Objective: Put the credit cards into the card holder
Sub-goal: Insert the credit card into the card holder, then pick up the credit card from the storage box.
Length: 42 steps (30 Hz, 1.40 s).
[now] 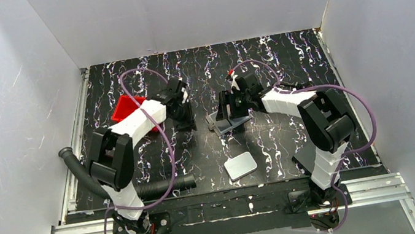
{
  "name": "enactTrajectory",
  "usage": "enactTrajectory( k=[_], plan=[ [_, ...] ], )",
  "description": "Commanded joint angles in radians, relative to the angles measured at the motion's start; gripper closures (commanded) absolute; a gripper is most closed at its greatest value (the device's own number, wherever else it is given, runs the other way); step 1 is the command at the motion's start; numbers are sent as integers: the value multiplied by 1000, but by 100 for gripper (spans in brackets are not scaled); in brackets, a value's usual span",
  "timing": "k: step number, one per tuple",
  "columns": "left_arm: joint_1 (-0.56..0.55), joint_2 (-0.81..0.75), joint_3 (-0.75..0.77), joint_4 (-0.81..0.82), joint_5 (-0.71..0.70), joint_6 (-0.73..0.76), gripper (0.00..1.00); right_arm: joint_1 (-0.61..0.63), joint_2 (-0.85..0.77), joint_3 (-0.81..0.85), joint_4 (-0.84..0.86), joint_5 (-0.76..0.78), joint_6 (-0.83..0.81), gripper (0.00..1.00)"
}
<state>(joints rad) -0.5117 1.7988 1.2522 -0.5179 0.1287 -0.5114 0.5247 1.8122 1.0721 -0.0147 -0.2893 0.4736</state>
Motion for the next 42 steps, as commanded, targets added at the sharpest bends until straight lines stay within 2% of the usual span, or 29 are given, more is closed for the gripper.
enactTrajectory(
  k=[1, 6, 10, 15, 18, 20, 22, 25, 29, 33, 38, 42],
  plan=[
    [9, -127, 99, -90, -11, 42, 71, -23, -51, 56, -98, 27, -56, 23],
    [32, -208, 113, -132, 19, 47, 66, -106, -86, 45, -122, 20, -103, 18],
    [72, -278, 119, -178, 36, 68, 56, -187, -89, 36, -142, -9, -155, 17],
    [204, -370, 128, -230, 111, 109, 36, -235, -59, 14, -65, -131, -147, 14],
    [293, -403, 135, -256, 120, 141, 16, -248, -49, -27, 4, -169, -103, 14],
    [334, -394, 151, -272, 105, 174, 9, -249, -32, -50, 54, -192, -79, 14],
    [349, -365, 173, -300, 28, 212, 8, -250, -16, -71, 99, -207, -52, 14],
    [372, -292, 196, -302, -7, 251, 2, -250, -4, -101, 146, -227, -19, 14],
    [387, -157, 233, -301, -54, 302, 2, -250, -36, -154, 211, -267, 43, 16],
    [392, -47, 263, -259, -47, 380, 4, -251, -120, -158, 169, -253, 45, 16],
    [392, 24, 303, -210, -45, 400, 7, -251, -199, -134, 123, -246, 39, 16],
    [395, 83, 342, -223, -19, 424, 5, -250, -226, -112, 80, -243, 13, 16]
  ],
)
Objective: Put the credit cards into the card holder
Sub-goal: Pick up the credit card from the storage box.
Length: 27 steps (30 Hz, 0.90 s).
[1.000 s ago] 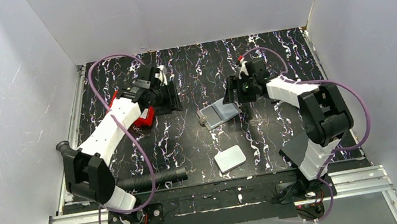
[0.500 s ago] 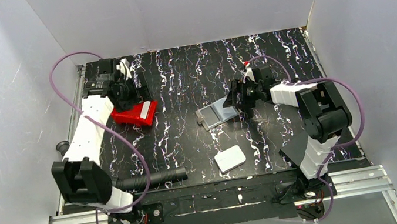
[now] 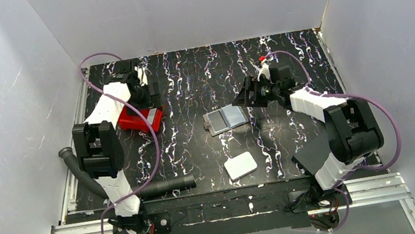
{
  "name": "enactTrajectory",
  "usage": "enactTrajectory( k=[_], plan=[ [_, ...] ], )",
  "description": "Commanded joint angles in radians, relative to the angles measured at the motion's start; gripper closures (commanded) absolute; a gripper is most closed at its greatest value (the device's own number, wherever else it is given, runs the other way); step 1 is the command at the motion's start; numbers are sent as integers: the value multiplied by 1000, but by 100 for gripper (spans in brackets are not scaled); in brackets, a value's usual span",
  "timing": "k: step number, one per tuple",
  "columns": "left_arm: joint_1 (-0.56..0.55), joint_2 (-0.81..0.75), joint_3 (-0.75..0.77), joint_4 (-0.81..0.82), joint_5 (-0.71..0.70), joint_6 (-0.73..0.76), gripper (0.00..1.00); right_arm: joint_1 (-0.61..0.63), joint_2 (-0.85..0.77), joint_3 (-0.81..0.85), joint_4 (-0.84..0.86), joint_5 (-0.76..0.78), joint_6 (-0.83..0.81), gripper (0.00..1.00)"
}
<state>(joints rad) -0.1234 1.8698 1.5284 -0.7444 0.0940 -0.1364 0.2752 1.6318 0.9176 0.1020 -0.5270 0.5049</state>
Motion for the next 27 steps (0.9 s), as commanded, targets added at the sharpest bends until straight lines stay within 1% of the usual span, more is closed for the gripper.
enactTrajectory(
  k=[1, 6, 9, 13, 17, 21, 24, 27],
  plan=[
    [7, 21, 70, 4, 27, 54, 5, -1, -52, 45, -39, -5, -18, 16],
    [8, 49, 88, 18, 37, 51, 3, -1, -56, 49, -36, -15, -8, 16],
    [10, 94, 112, 13, 59, 49, 3, -1, -63, 48, -15, -25, 15, 17],
    [11, 132, 126, 15, 75, 44, 4, 4, -86, 72, -25, -26, 24, 17],
    [13, 138, 116, 28, 101, 40, 6, 12, -110, 92, -43, -21, 22, 18],
    [12, 114, 89, 46, 148, 27, 15, 40, -107, 104, -32, -15, 37, 18],
    [14, 80, 65, 64, 175, 18, 26, 78, -93, 115, -24, -2, 45, 18],
    [16, 56, 56, 66, 194, 11, 35, 112, -79, 126, -7, 7, 60, 18]
  ],
)
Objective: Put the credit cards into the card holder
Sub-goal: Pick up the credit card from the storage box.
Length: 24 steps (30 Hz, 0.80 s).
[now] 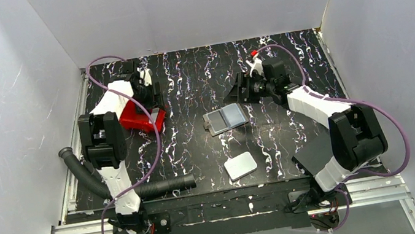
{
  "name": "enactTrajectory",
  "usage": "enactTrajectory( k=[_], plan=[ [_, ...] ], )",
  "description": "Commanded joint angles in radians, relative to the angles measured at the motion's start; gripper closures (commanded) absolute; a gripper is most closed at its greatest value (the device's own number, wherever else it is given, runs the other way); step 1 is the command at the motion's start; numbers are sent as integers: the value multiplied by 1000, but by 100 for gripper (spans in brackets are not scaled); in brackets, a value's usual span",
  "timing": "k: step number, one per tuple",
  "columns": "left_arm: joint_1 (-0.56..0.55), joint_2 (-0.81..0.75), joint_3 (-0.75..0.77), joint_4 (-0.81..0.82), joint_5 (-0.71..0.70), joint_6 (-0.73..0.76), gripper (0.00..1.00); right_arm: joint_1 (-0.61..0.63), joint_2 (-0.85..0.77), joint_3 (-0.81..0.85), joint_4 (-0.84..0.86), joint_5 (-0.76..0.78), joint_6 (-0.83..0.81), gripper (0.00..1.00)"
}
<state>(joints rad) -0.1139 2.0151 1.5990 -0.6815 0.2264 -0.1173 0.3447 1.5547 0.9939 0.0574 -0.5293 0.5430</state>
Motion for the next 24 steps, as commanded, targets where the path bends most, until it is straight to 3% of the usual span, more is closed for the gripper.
enactTrajectory(
  k=[1, 11, 14, 18, 19, 24],
  plan=[
    [6, -95, -17, 3, 64, -8, 37, 52, 2, 53, 41, 13, 25, 18],
    [7, -108, -27, -1, 29, -13, 54, 122, 39, 82, 49, 38, 31, 19],
    [7, -71, 1, -35, -15, -16, 63, 123, 36, 87, 43, 42, 22, 20],
    [8, -101, 6, -39, -50, -9, 45, 123, 43, 81, 39, 38, 13, 20],
    [10, -117, -1, -27, -68, -11, 31, 123, 44, 76, 39, 37, 11, 20],
    [66, -61, 10, -21, -49, -27, 2, 123, 40, 65, 36, 33, 3, 20]
  ],
)
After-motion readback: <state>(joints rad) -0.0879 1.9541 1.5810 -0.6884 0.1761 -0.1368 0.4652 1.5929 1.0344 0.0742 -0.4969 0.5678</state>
